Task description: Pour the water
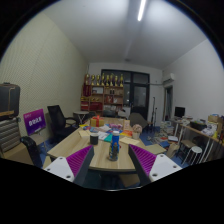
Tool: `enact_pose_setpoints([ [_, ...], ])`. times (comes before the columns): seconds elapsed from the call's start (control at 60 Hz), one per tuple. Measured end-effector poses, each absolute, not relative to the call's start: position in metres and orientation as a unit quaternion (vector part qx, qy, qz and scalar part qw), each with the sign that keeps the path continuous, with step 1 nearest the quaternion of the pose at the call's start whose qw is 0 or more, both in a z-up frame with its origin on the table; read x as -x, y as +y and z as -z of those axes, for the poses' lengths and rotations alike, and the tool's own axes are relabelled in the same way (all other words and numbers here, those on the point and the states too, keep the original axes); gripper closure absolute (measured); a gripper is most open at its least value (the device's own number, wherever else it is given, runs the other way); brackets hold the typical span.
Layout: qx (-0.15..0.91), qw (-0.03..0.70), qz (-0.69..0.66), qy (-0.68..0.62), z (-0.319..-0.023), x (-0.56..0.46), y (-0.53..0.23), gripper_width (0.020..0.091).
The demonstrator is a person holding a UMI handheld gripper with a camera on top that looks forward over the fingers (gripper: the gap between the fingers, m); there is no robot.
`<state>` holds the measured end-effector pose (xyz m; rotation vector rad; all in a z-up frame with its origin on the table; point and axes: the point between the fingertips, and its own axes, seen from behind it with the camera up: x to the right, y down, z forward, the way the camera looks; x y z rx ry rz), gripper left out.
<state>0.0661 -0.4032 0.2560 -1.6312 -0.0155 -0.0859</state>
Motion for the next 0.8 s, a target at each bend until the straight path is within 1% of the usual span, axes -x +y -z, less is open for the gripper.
enact_pose_setpoints([
  [0.117,0.728,0.684,0.040,-0.004,-0.251,-0.070,-0.394,0.0302],
  [0.267,0.731,0.682,0.026,0.002,-0.236,-0.072,-0.358,0.0300],
  [0.367,0.733,0.680,0.024,-0.003,-0.215,-0.069,-0.320,0.0301],
  [0.383,0.731,0.682,0.025,-0.005,-0.208,-0.070,-0.314,0.0299],
  [0.45,0.727,0.686,0.031,-0.007,-0.196,-0.067,-0.275,0.0301],
  [0.633,0.724,0.689,0.035,0.027,-0.150,-0.084,-0.164,0.0301],
  [0.8,0.731,0.678,0.035,0.063,-0.122,-0.113,-0.077,0.0300],
])
